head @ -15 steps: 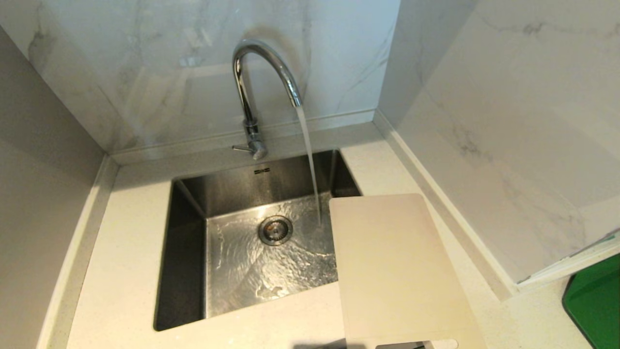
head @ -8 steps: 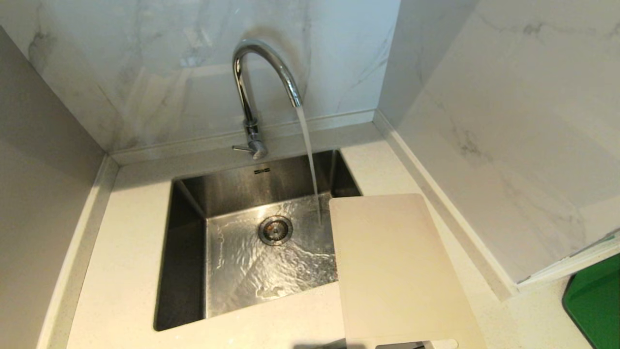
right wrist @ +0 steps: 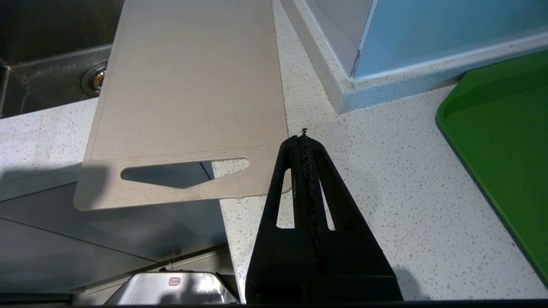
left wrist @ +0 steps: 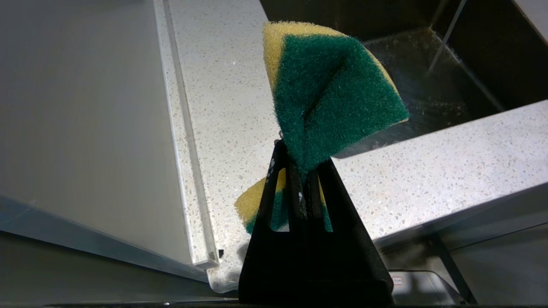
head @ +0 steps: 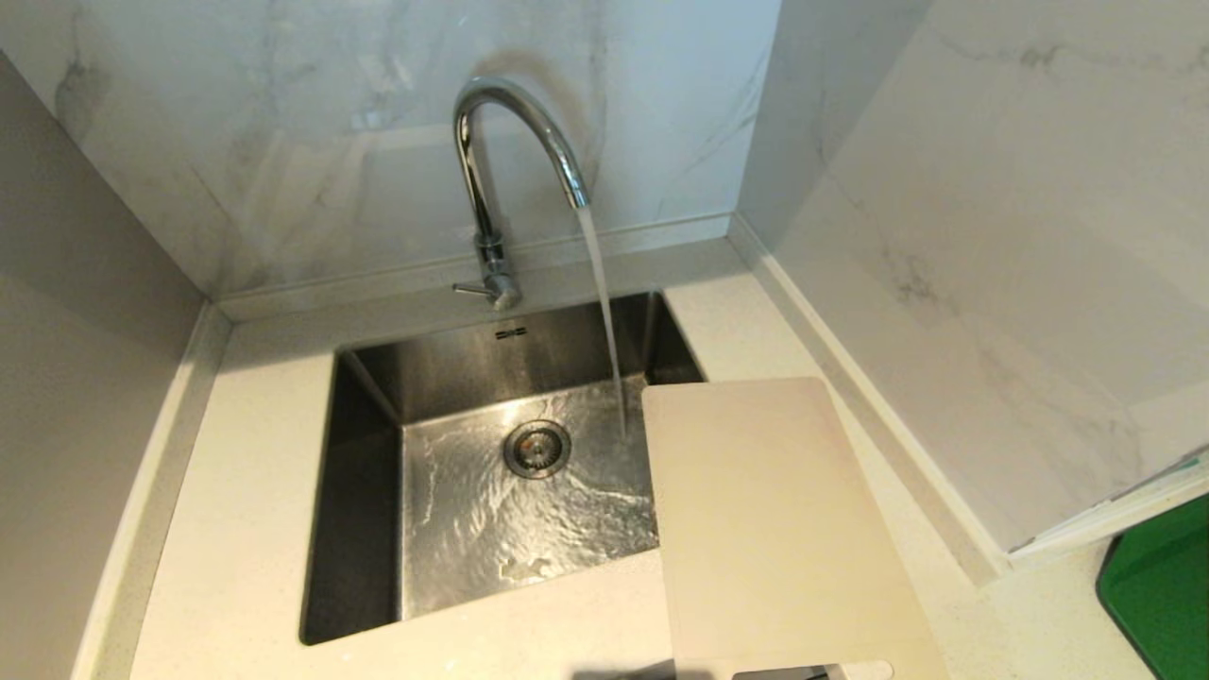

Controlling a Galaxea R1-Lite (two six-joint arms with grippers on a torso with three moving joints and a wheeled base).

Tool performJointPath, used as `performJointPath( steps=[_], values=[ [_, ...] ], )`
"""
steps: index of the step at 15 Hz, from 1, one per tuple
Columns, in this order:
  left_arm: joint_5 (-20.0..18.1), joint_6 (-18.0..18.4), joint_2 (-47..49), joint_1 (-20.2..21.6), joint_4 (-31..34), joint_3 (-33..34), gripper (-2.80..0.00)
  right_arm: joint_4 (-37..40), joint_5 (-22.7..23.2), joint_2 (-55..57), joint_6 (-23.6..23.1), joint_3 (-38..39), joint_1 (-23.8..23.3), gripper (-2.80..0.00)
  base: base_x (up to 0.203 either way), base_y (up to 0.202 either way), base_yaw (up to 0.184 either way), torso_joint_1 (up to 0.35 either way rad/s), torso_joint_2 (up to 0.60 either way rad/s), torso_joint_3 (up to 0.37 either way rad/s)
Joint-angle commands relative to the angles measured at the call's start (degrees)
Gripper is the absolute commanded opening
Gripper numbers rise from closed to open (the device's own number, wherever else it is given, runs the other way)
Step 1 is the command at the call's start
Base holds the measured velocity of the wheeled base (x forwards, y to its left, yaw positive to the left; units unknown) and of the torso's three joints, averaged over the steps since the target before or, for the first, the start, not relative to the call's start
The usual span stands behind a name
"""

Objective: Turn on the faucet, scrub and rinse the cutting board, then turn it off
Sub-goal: Pick up the cutting board

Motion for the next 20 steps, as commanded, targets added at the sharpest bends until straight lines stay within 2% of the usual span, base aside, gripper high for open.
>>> performJointPath(
  steps=[1, 20],
  values=[
    [0.01, -0.05, 0.02, 0.03, 0.00, 0.09, -2.80, -0.01, -0.04, -0.02, 0.00, 0.00, 0.01, -2.80, 0.000, 0.000, 0.000, 0.000, 0.00, 0.000],
    [0.01, -0.05, 0.02, 0.03, 0.00, 0.09, -2.80, -0.01, 0.01, -0.02, 0.00, 0.05, 0.01, -2.80, 0.000, 0.000, 0.000, 0.000, 0.00, 0.000]
  ],
)
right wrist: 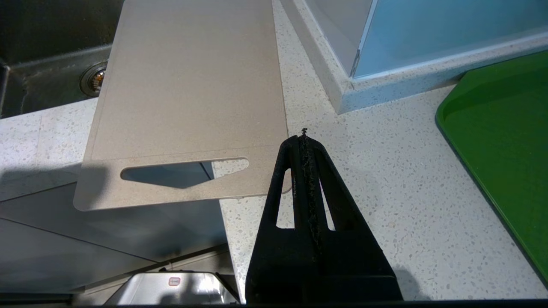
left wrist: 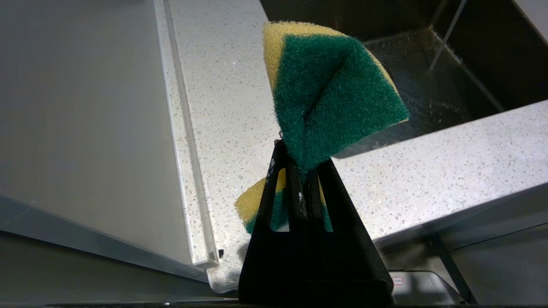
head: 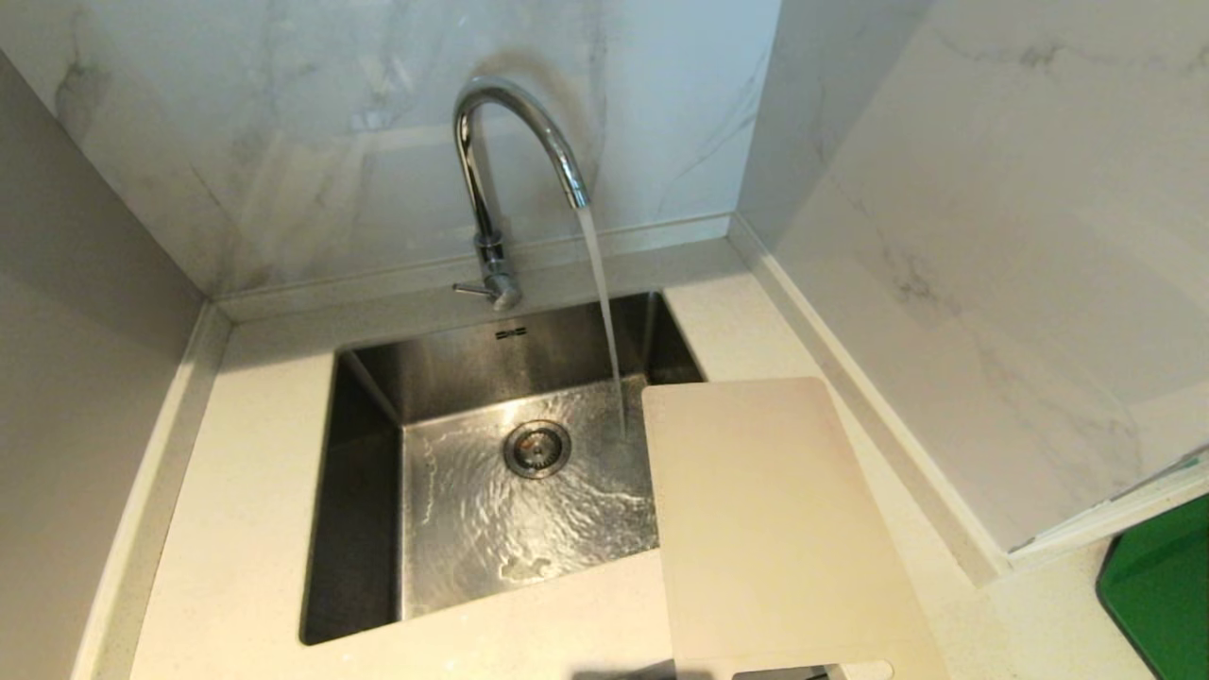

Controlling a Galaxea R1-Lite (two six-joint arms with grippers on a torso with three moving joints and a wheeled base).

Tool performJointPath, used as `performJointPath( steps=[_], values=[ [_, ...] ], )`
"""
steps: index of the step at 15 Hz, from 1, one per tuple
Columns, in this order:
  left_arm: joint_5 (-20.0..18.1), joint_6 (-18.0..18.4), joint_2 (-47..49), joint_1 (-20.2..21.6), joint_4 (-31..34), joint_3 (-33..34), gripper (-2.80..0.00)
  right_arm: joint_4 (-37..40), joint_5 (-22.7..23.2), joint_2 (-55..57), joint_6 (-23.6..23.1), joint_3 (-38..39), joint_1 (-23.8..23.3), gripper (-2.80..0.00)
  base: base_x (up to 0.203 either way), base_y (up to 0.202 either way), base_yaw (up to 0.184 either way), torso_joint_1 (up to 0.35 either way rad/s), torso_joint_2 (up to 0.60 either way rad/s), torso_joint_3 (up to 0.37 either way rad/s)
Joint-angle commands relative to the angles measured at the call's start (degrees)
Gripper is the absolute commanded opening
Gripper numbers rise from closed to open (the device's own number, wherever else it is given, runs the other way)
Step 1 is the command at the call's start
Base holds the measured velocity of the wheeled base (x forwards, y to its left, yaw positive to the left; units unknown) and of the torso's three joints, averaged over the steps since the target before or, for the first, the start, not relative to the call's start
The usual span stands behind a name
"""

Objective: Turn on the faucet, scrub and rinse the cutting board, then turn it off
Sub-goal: Pick up the cutting board

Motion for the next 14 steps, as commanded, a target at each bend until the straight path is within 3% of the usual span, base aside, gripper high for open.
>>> performJointPath(
  steps=[1, 14],
  values=[
    [0.01, -0.02, -0.01, -0.02, 0.00, 0.09, -2.80, 0.05, 0.01, -0.02, 0.02, 0.00, 0.01, -2.80, 0.000, 0.000, 0.000, 0.000, 0.00, 0.000],
    [0.01, -0.02, -0.01, -0.02, 0.00, 0.09, -2.80, 0.08, 0.01, -0.02, 0.02, 0.09, 0.01, -2.80, 0.000, 0.000, 0.000, 0.000, 0.00, 0.000]
  ],
)
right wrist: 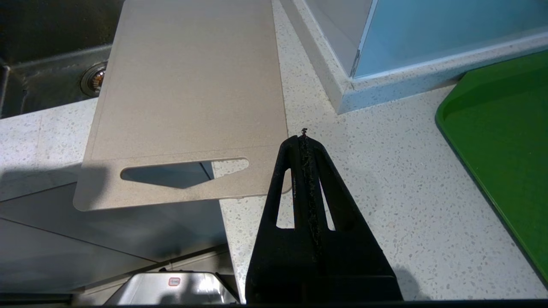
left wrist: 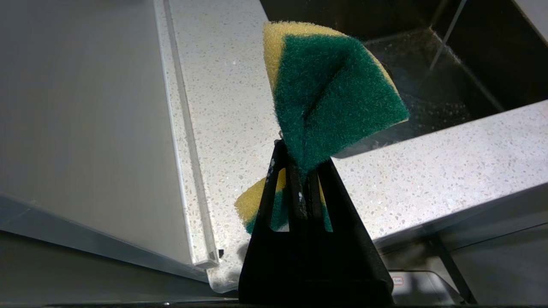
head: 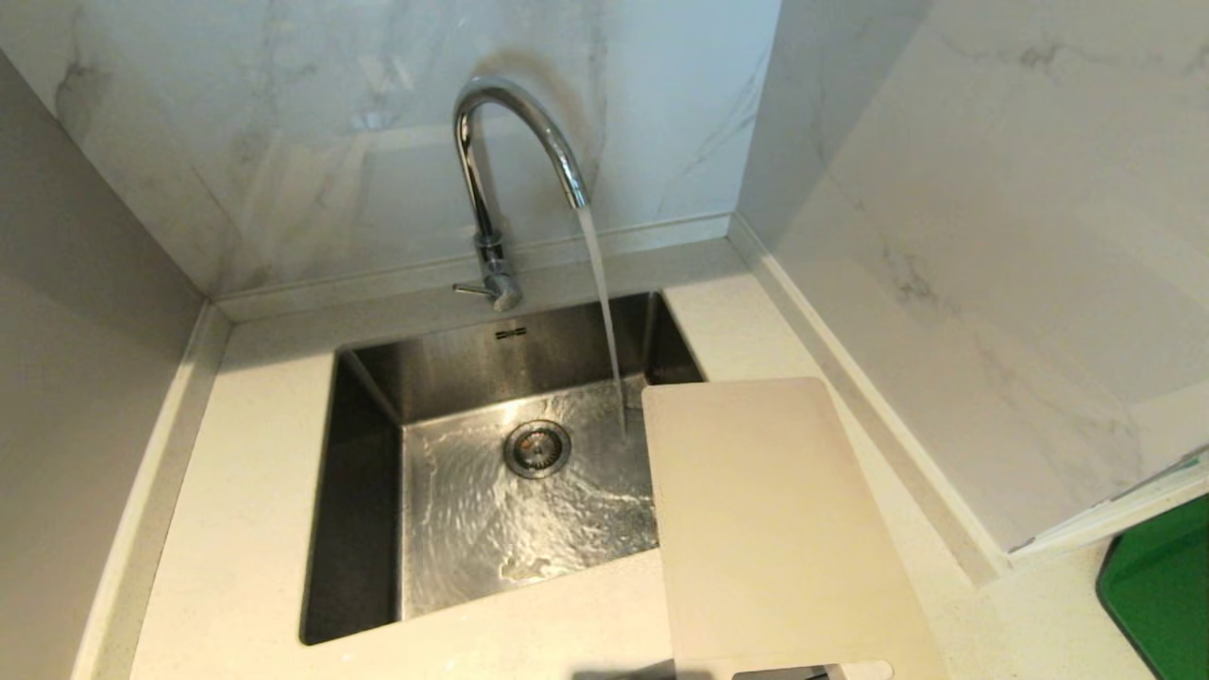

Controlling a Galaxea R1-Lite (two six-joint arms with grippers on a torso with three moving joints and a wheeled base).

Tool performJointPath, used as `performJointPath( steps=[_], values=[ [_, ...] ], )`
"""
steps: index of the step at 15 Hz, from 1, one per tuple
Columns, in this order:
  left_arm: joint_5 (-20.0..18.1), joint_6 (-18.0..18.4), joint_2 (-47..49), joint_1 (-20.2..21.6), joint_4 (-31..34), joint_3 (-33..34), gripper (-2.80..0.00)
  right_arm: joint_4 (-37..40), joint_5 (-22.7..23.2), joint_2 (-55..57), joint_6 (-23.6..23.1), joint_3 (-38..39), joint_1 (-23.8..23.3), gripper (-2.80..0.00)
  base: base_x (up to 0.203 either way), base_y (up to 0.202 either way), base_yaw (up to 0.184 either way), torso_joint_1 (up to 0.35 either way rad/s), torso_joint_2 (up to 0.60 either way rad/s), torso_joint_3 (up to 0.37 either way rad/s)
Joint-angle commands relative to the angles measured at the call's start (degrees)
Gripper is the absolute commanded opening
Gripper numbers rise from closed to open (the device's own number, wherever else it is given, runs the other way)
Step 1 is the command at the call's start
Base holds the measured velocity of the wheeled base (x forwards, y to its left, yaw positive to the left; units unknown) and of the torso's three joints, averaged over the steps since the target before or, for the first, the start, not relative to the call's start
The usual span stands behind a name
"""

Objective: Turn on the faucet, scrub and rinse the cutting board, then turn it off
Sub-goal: Pick up the cutting board

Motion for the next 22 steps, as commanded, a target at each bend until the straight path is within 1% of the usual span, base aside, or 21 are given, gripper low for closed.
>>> performJointPath(
  steps=[1, 19, 22],
  values=[
    [0.04, -0.04, -0.01, 0.00, 0.00, 0.09, -2.80, -0.01, -0.02, -0.02, 0.00, 0.00, 0.01, -2.80, 0.000, 0.000, 0.000, 0.000, 0.00, 0.000],
    [0.04, -0.04, -0.01, 0.00, 0.00, 0.17, -2.80, -0.01, -0.02, -0.02, 0.00, 0.00, 0.01, -2.80, 0.000, 0.000, 0.000, 0.000, 0.00, 0.000],
    [0.04, -0.04, -0.01, 0.00, 0.00, 0.09, -2.80, -0.18, 0.07, -0.02, -0.79, 0.09, 0.01, -2.80, 0.000, 0.000, 0.000, 0.000, 0.00, 0.000]
  ],
)
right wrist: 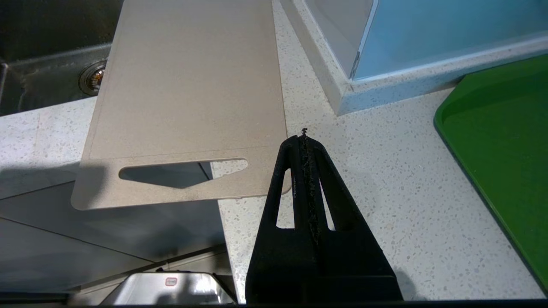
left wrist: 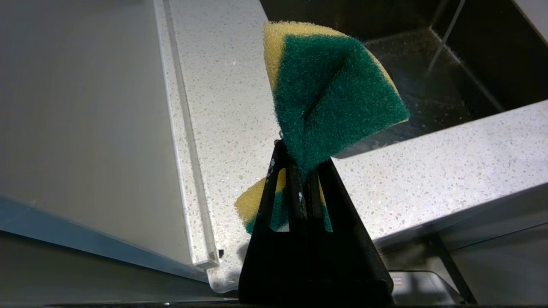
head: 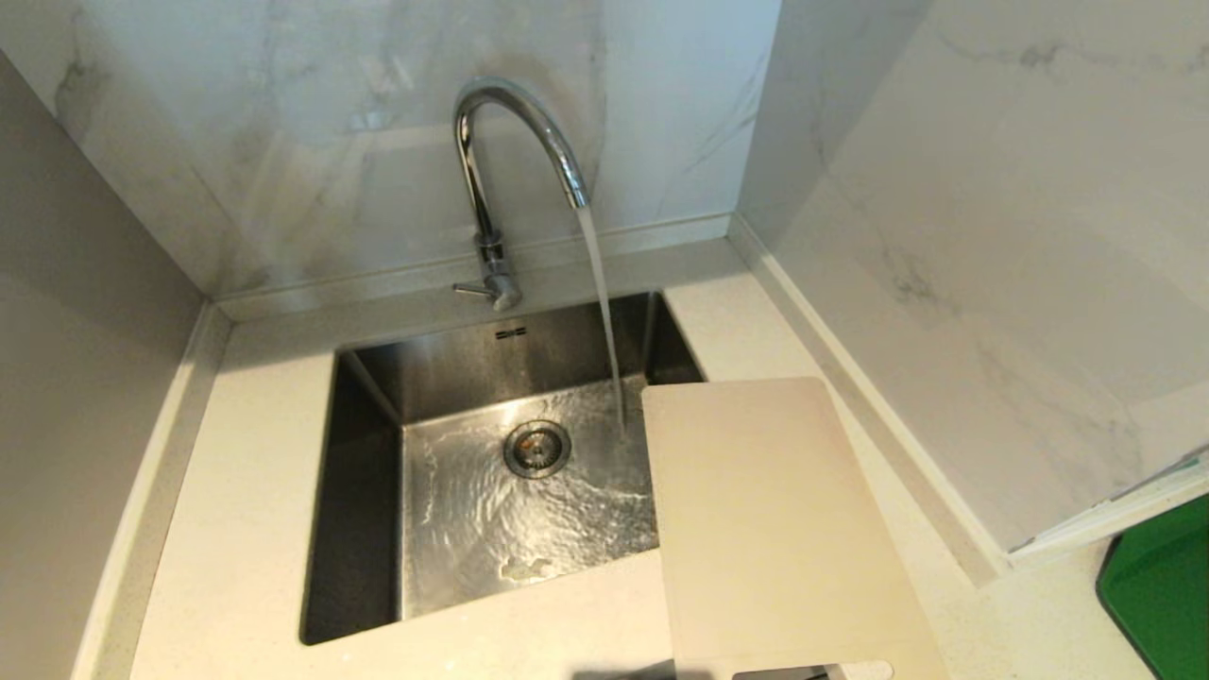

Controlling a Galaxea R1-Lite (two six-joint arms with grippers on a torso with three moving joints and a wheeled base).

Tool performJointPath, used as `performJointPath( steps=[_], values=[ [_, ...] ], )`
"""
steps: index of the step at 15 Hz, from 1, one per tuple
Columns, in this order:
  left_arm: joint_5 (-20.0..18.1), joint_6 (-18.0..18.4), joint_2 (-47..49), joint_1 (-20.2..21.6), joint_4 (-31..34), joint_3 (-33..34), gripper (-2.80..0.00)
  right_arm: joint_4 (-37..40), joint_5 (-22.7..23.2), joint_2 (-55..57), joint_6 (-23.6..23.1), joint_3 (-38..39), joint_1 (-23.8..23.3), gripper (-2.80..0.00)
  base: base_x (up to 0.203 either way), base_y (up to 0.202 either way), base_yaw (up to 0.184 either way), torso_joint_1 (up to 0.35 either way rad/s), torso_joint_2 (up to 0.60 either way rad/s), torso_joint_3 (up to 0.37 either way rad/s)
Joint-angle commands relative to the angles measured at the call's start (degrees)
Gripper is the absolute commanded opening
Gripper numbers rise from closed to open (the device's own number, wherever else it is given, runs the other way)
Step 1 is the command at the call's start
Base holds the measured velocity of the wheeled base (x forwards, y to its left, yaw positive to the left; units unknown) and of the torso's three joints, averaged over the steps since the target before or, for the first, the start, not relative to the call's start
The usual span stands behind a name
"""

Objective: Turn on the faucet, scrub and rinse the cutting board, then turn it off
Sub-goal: Pick up the cutting board

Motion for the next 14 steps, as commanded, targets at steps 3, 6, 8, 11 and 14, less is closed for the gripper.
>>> performJointPath(
  steps=[3, 6, 8, 11, 14],
  values=[
    [0.01, -0.04, -0.01, 0.00, 0.00, 0.09, -2.80, -0.02, 0.04, -0.02, -0.07, 0.09, 0.01, -2.80, 0.000, 0.000, 0.000, 0.000, 0.00, 0.000],
    [0.01, -0.04, -0.01, 0.00, 0.00, 0.09, -2.80, -0.02, 0.04, -0.02, -0.07, 0.09, 0.01, -2.80, 0.000, 0.000, 0.000, 0.000, 0.00, 0.000],
    [0.01, -0.04, -0.01, 0.00, 0.00, 0.09, -2.80, -0.02, 0.04, -0.02, -0.07, 0.09, 0.01, -2.80, 0.000, 0.000, 0.000, 0.000, 0.00, 0.000],
    [0.01, -0.04, -0.01, 0.00, 0.00, 0.09, -2.80, -0.02, 0.04, -0.02, -0.07, 0.09, 0.01, -2.80, 0.000, 0.000, 0.000, 0.000, 0.00, 0.000],
    [0.01, -0.04, -0.01, 0.00, 0.00, 0.11, -2.80, -0.02, 0.04, -0.02, -0.07, 0.09, 0.01, -2.80, 0.000, 0.000, 0.000, 0.000, 0.00, 0.000]
  ],
)
